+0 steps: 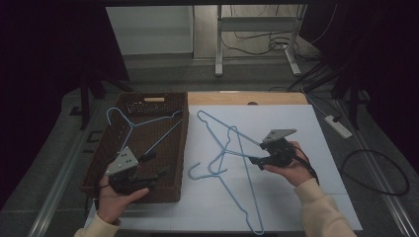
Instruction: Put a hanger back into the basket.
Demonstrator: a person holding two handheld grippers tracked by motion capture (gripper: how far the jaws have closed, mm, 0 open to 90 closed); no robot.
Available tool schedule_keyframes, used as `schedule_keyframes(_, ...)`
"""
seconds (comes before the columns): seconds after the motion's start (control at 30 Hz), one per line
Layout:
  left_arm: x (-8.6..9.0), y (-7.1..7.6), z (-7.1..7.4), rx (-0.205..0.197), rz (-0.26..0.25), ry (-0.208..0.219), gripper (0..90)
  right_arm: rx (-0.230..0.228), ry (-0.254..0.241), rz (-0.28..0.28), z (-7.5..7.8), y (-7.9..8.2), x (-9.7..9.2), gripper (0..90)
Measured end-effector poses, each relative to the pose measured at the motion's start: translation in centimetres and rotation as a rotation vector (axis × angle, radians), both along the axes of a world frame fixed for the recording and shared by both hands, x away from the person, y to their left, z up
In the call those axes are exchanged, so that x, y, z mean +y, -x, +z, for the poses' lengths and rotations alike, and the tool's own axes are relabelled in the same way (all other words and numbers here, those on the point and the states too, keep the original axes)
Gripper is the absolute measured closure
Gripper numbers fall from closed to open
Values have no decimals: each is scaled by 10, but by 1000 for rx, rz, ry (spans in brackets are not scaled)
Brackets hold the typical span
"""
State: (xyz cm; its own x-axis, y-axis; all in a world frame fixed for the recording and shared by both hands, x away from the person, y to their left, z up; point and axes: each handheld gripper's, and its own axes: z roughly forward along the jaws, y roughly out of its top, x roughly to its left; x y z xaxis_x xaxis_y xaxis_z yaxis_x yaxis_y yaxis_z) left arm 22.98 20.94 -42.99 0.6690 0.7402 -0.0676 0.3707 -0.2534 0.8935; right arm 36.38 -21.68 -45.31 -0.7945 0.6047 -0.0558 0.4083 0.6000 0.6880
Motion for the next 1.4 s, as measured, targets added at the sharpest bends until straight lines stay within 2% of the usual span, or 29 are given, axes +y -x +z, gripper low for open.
schedule_keyframes(0.2, 1, 0, 0, 0, 2, 2, 317, 23, 27, 8, -2, -15, 10, 340)
schedule_keyframes(0.4, 1, 0, 0, 1, 1, 0, 317, 44, 66, 12, -12, -27, 20, 363)
schedule_keyframes(0.57, 1, 0, -1, 1, 1, -1, 317, 67, 96, 38, -18, -35, 31, 397)
schedule_keyframes(0.87, 1, 1, 1, -4, 1, -1, 318, 107, 123, 47, -25, -49, 43, 437)
schedule_keyframes(1.2, 3, 2, 2, -9, 3, 0, 317, 181, 181, 94, -31, -69, 64, 507)
schedule_keyframes(1.4, 3, 2, 2, -12, 5, 1, 317, 205, 238, 129, -36, -78, 79, 527)
